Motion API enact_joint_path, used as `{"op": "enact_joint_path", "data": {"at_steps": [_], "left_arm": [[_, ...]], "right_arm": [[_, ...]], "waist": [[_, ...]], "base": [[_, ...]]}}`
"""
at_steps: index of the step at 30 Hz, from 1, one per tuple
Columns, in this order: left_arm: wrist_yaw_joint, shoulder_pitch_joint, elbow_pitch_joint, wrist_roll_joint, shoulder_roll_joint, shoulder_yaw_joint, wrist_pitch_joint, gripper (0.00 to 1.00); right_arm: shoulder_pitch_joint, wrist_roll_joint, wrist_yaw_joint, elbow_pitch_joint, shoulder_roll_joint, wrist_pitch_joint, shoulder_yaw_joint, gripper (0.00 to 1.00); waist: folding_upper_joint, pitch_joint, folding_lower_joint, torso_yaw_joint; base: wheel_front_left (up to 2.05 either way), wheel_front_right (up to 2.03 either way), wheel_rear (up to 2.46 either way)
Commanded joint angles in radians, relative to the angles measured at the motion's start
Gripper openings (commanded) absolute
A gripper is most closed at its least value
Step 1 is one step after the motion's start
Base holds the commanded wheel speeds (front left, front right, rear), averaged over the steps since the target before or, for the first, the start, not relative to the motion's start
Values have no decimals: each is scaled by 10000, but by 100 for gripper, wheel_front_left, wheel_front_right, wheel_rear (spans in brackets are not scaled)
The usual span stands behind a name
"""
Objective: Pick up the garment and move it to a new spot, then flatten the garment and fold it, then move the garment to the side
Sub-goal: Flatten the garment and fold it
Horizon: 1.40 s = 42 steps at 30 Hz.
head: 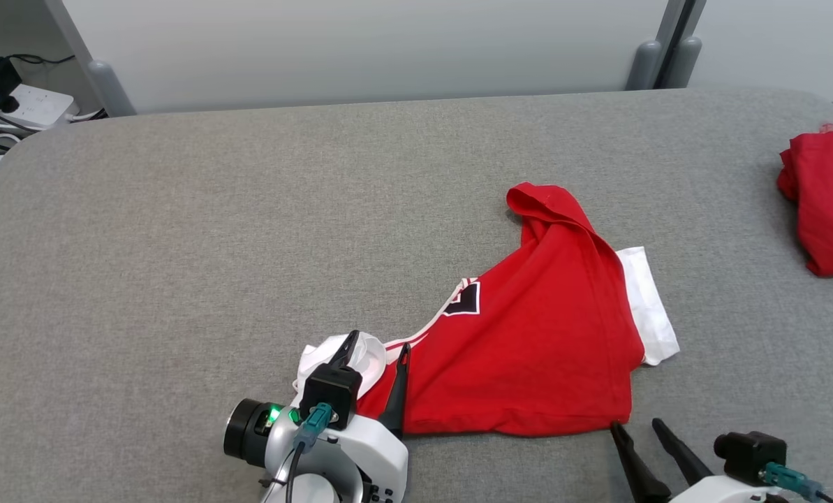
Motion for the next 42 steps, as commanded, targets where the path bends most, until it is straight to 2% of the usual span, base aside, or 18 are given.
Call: {"op": "enact_joint_path", "data": {"at_steps": [1, 5, 6, 7, 10, 13, 14, 15, 18, 19, 20, 21, 28, 32, 37, 42], "left_arm": [[-30, -578, -93, 69, 97, 270, -92, 100], [-52, -681, -13, 99, 84, 212, -93, 100], [-54, -700, 2, 106, 84, 196, -93, 100], [-48, -711, 16, 119, 93, 179, -89, 100], [-38, -699, 8, 123, 128, 148, -95, 100], [-14, -654, -24, 119, 151, 115, -98, 100], [-6, -640, -32, 118, 155, 101, -94, 100], [3, -628, -42, 118, 158, 88, -95, 100], [26, -601, -67, 113, 178, 54, -77, 100], [34, -599, -82, 110, 185, 48, -74, 100], [39, -598, -92, 112, 194, 34, -61, 100], [43, -600, -104, 111, 204, 24, -51, 100], [86, -623, -218, 103, 264, -41, 52, 100], [82, -667, -250, 111, 356, -195, 513, 100], [449, -682, -409, 303, 628, -546, 1857, 100], [872, -276, -2063, 496, 1205, -642, 2438, 100]], "right_arm": [[-245, 169, 42, 16, -184, -32, 434, 100], [-462, 289, 42, 440, -252, -125, 726, 98], [-533, 289, 42, 573, -272, -162, 815, 85], [-602, 257, 42, 696, -294, -201, 891, 81], [-784, 231, 42, 969, -293, -292, 967, 85], [-919, 210, 42, 1118, -278, -338, 1005, 81], [-955, 208, 42, 1151, -281, -347, 1016, 75], [-989, 207, 42, 1180, -286, -354, 1028, 64], [-1091, 151, 42, 1226, -288, -365, 997, 48], [-1120, 96, 42, 1185, -291, -366, 980, 36], [-1131, 38, 42, 1142, -292, -367, 958, 15], [-1134, -3, 42, 1098, -286, -367, 934, 0], [-901, -372, 42, 734, -608, -369, 660, 0], [-651, -668, 42, 532, -856, -370, 264, 0], [-523, -884, 42, 385, -893, -370, 51, 0], [-477, -953, 42, 331, -789, -371, -62, 0]], "waist": [[0, 35, -1, 78], [0, 41, -1, 243], [0, 36, -1, 293], [0, 32, -1, 336], [0, 40, -1, 421], [0, 59, -1, 474], [0, 65, -1, 487], [0, 70, -1, 496], [0, 83, -1, 495], [0, 93, -1, 493], [0, 100, -1, 492], [0, 109, -1, 486], [0, 82, -1, 407], [0, 43, -1, 266], [0, -19, -1, 52], [0, 1, -1, 18]], "base": [[0, 0, 0], [0, 0, 0], [0, 0, 0], [0, 0, 0], [0, 0, 0], [0, 0, 0], [0, 0, 0], [0, 0, 0], [0, 0, 0], [0, 0, 0], [0, 0, 0], [0, 0, 0], [0, 0, 0], [0, 0, 0], [0, 0, 0], [0, 0, 0]]}}
